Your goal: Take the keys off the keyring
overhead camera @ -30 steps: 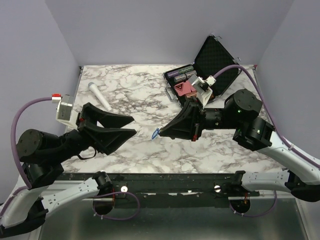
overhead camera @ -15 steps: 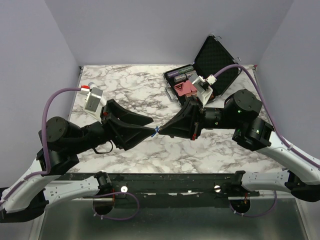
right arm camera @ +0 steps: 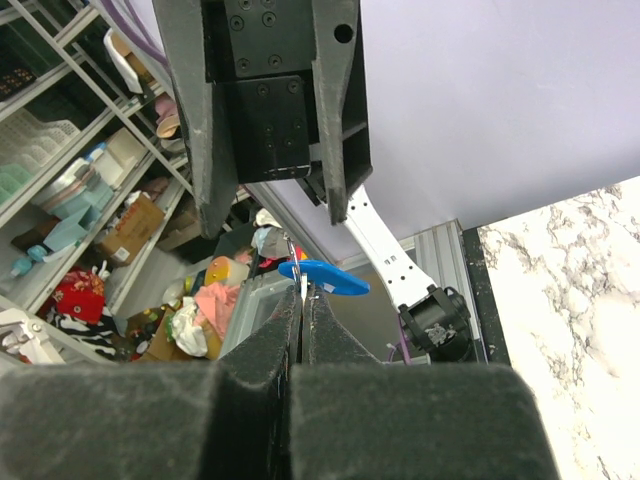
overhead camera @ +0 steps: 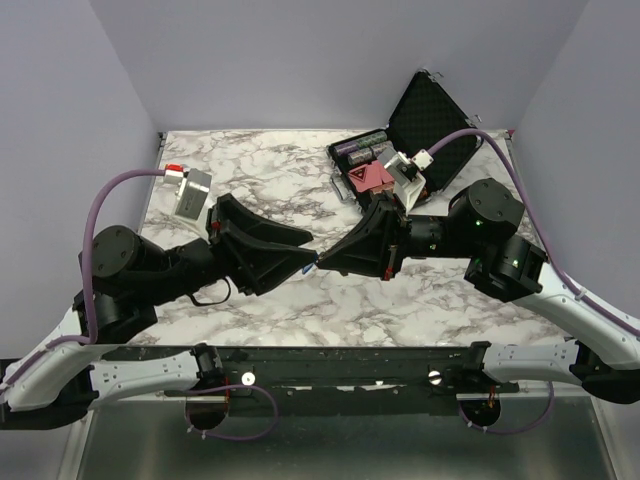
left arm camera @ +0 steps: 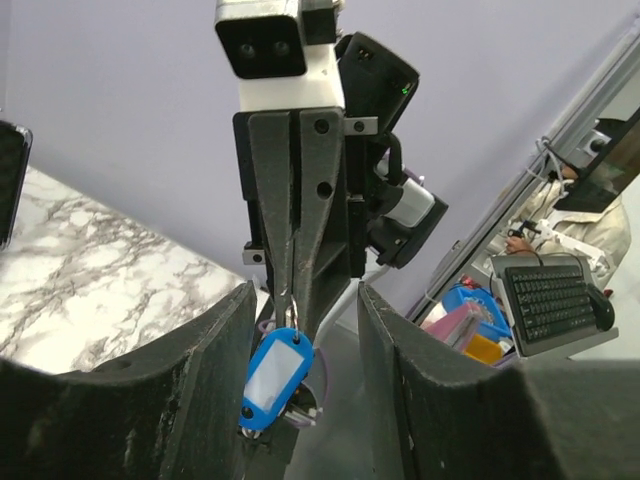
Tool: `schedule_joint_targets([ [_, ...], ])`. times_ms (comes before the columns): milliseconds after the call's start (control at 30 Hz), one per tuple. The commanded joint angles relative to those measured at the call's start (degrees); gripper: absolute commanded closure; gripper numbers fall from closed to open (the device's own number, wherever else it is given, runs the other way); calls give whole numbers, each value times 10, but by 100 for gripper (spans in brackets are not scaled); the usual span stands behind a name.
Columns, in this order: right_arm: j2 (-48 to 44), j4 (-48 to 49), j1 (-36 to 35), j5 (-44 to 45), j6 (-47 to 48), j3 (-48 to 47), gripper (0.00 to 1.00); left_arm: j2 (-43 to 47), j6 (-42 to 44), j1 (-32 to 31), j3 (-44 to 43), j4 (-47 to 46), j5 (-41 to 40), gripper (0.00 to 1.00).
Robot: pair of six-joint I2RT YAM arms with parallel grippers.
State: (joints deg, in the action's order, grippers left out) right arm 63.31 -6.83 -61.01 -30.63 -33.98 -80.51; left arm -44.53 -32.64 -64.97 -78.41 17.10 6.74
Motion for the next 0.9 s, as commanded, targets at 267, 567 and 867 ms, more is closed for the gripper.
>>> schedule_joint_targets([
  [267, 2, 3, 4, 12, 11, -7, 99, -35, 28, -30, -39, 58, -52, 72],
  [567, 1, 4, 3, 12, 8, -8, 99, -41, 38, -39, -58, 76, -43, 100],
  [867, 3, -16, 4, -15, 12, -20, 99, -62, 77, -39, -130, 188, 5, 100],
])
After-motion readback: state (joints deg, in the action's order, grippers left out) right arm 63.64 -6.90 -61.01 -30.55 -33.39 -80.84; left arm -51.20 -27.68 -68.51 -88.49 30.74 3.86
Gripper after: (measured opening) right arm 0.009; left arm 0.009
